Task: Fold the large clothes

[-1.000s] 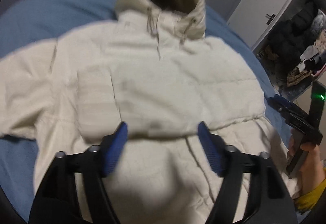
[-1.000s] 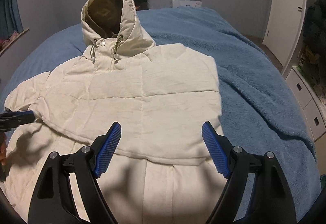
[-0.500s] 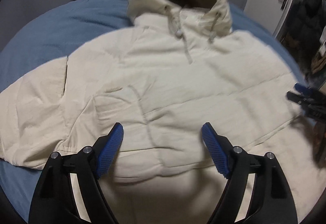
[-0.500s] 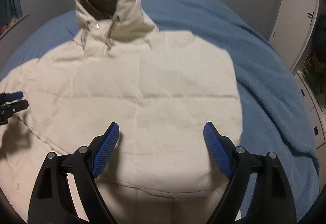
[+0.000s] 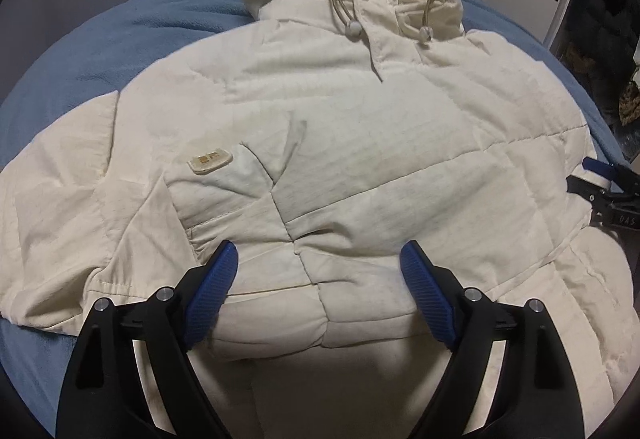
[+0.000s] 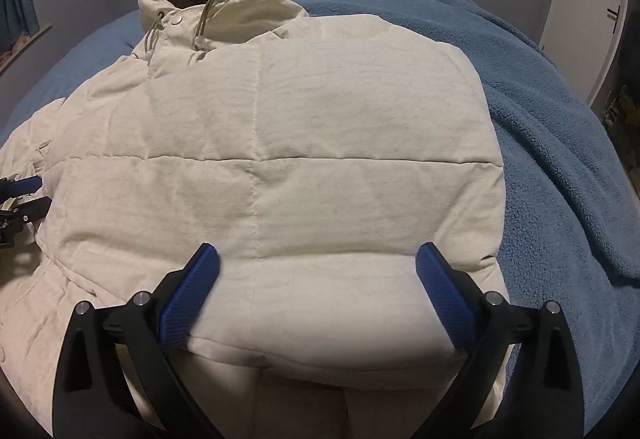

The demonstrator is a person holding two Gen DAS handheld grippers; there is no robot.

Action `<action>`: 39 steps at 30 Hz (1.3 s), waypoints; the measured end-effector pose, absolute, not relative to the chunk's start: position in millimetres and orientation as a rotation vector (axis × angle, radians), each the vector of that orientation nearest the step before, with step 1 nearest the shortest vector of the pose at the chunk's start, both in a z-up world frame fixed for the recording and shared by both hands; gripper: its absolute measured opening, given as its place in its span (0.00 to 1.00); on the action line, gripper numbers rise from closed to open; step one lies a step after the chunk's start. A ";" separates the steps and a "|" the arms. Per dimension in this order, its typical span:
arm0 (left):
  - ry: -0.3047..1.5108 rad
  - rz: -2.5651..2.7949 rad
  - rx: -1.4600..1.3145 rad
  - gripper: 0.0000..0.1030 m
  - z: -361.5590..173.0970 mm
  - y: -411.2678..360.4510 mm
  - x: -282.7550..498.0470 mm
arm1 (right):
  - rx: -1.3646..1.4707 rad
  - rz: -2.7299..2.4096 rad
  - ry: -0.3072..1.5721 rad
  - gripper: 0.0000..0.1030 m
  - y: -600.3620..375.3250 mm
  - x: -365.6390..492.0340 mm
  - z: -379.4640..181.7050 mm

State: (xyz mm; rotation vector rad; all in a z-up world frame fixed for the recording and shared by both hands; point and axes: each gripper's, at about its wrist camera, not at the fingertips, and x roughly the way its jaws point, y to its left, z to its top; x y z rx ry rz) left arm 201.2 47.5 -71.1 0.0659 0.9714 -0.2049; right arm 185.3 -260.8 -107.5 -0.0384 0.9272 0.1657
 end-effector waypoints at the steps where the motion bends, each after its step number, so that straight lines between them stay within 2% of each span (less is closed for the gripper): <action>1: 0.965 -0.199 0.063 0.83 -68.6 48.3 200.0 | -0.037 0.165 0.927 0.92 -260.8 184.9 -107.0; 3: 0.953 -0.189 0.046 0.90 -63.4 49.5 197.6 | -0.038 0.164 0.926 0.92 -260.8 184.3 -106.4; 11: 0.816 -0.104 0.025 0.92 -13.4 74.7 174.9 | 0.027 0.110 0.820 0.92 -270.9 164.3 -81.2; 16: 0.741 -0.001 -0.103 0.94 34.3 138.7 164.2 | 0.128 0.079 0.715 0.93 -281.3 139.2 -46.0; 20: 0.674 0.112 -0.166 0.94 76.5 193.3 163.5 | 0.090 0.089 0.637 0.93 -273.4 121.7 -14.2; 24: 0.630 0.210 -0.196 0.94 96.9 241.3 160.5 | 0.053 0.096 0.549 0.93 -256.2 109.3 17.3; 29: 0.691 0.349 -0.260 0.94 57.7 300.5 156.6 | 0.054 0.144 0.583 0.93 -228.5 109.9 16.2; 34: 0.878 0.491 -0.489 0.90 -6.6 359.4 160.0 | 0.029 0.199 0.667 0.93 -212.6 113.8 -11.3; 39: 0.902 0.560 -0.555 0.88 -27.8 384.3 164.7 | 0.000 0.204 0.752 0.93 -202.8 125.2 -39.9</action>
